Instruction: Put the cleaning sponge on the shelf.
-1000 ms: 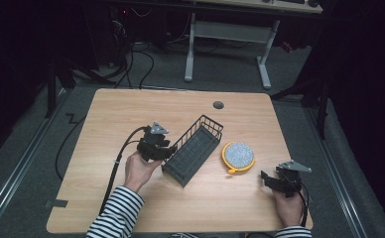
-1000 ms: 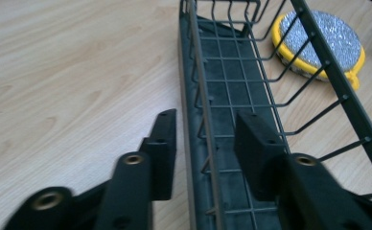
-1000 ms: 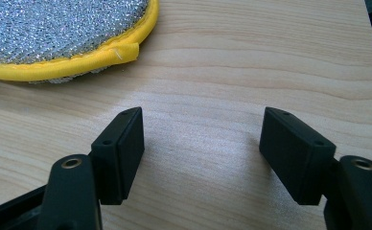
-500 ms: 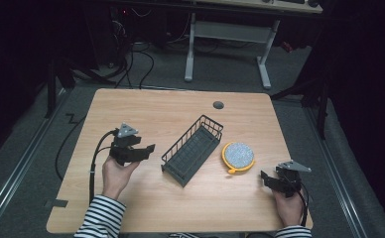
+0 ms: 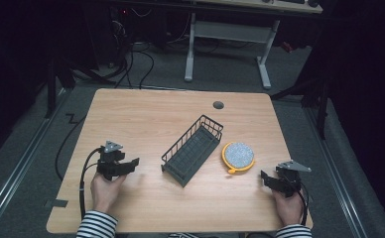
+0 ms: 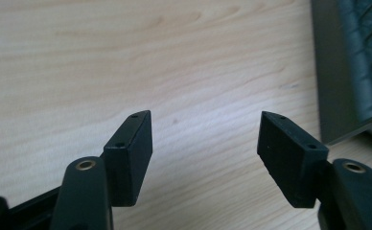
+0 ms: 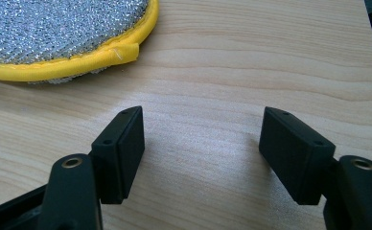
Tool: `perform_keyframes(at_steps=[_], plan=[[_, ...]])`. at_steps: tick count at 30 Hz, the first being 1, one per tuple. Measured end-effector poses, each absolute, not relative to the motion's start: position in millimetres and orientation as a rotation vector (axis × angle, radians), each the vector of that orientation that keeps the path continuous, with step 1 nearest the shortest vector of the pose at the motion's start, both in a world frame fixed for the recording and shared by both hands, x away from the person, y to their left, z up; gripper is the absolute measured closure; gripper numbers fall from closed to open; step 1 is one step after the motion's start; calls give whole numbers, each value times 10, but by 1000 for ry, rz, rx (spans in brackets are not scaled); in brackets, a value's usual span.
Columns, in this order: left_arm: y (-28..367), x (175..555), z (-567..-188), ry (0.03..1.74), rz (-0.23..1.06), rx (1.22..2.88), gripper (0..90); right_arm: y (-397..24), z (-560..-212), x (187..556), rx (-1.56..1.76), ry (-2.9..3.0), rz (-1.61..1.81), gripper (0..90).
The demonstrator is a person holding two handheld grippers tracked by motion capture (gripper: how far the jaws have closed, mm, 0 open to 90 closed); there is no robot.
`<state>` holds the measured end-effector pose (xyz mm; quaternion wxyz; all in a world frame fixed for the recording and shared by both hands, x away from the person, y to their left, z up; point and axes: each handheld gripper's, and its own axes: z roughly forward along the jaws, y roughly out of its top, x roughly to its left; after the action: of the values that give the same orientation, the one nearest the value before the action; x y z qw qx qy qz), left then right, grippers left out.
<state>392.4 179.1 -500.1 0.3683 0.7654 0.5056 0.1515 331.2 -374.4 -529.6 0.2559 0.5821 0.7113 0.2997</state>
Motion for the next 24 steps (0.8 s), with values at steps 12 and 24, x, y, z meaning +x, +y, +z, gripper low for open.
perform_keyframes(at_steps=[12, 24], plan=[[1832, 3923, -5233, 1374, 464, 1978, 373, -3748, -5295, 3313, 1577, 1937, 825, 346], [1800, 3846, -5362, 1343, 584, 1958, 344, -3724, -5278, 3327, 1597, 1937, 799, 349]])
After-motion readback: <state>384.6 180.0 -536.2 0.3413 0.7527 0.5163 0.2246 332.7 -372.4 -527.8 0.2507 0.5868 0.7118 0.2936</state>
